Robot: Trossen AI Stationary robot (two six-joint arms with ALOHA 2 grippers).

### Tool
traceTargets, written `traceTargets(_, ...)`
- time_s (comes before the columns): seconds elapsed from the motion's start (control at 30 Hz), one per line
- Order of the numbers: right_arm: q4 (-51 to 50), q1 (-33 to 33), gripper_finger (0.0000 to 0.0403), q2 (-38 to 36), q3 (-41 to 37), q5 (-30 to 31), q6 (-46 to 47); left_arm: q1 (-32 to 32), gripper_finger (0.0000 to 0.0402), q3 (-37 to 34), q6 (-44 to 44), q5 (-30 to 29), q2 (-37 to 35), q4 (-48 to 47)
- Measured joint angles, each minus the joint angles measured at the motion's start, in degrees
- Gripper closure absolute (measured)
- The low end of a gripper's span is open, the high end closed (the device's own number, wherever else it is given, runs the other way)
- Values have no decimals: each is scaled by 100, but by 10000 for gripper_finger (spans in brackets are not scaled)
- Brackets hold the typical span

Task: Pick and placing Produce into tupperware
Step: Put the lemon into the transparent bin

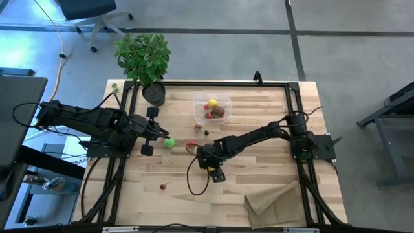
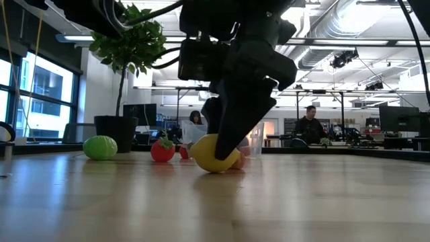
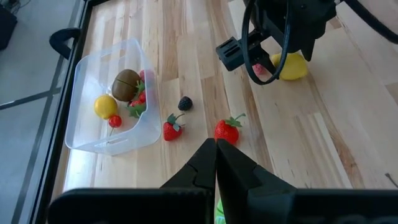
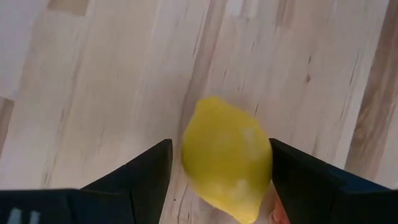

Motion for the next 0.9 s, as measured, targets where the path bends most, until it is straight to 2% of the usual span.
traceTargets(0.9, -49, 34, 155, 0, 0, 209, -404, 0, 399, 0, -1, -1, 1, 0)
